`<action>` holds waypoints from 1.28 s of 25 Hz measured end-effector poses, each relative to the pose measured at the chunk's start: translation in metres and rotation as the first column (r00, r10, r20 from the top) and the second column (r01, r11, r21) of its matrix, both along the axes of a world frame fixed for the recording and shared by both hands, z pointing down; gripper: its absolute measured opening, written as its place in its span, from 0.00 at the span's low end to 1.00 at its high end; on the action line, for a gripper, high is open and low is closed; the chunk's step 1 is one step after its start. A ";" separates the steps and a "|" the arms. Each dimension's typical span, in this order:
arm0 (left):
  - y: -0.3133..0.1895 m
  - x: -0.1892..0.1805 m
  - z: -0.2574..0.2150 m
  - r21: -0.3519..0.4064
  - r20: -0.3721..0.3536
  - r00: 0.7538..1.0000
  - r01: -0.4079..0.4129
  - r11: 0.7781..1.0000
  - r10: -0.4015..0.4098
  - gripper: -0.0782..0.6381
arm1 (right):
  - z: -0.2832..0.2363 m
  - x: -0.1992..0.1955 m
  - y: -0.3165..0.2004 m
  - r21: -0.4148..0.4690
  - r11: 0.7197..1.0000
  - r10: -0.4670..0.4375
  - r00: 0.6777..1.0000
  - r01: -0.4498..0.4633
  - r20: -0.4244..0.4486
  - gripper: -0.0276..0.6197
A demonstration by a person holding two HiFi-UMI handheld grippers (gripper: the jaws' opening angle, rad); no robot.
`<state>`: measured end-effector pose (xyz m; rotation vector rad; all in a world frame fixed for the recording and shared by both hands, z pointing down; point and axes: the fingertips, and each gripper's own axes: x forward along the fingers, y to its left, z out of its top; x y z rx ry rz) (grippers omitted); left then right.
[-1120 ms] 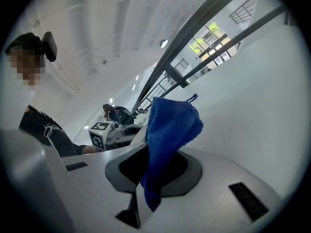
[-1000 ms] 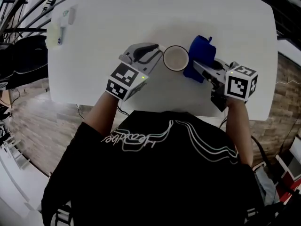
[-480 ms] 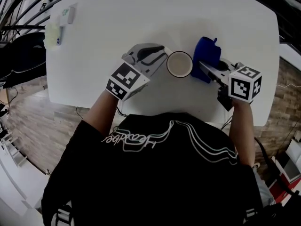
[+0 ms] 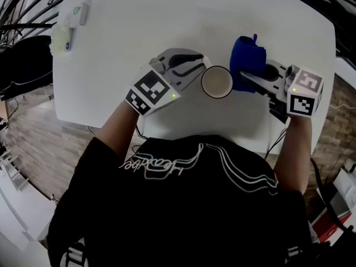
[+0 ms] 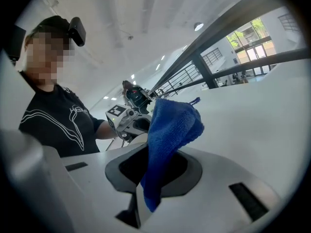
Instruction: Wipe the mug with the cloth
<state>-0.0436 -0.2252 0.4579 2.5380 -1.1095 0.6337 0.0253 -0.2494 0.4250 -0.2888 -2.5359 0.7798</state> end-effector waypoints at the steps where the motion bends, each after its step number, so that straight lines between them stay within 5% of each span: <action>1: 0.000 0.001 0.000 0.000 -0.003 1.000 -0.009 1.000 0.009 0.22 | 0.001 -0.002 0.002 0.002 1.000 -0.024 1.000 0.024 0.001 0.12; 11: -0.008 0.006 0.001 -0.002 -0.048 0.997 -0.056 0.998 0.056 0.22 | 0.008 -0.021 0.005 0.084 0.970 -0.229 0.973 0.229 -0.017 0.12; 17: -0.012 0.009 0.002 -0.009 -0.058 0.996 -0.072 0.997 0.072 0.21 | 0.031 -0.035 0.006 0.096 0.955 -0.272 0.956 0.282 -0.110 0.12; 26: -0.015 0.003 0.007 -0.003 -0.073 0.994 -0.085 0.996 0.084 0.20 | 0.045 -0.048 0.005 0.065 0.971 -0.219 0.965 0.230 -0.143 0.12; 32: -0.018 0.012 0.004 0.018 -0.063 0.992 -0.107 0.994 0.108 0.18 | 0.038 -0.030 -0.007 0.078 0.994 -0.063 0.990 0.073 -0.126 0.12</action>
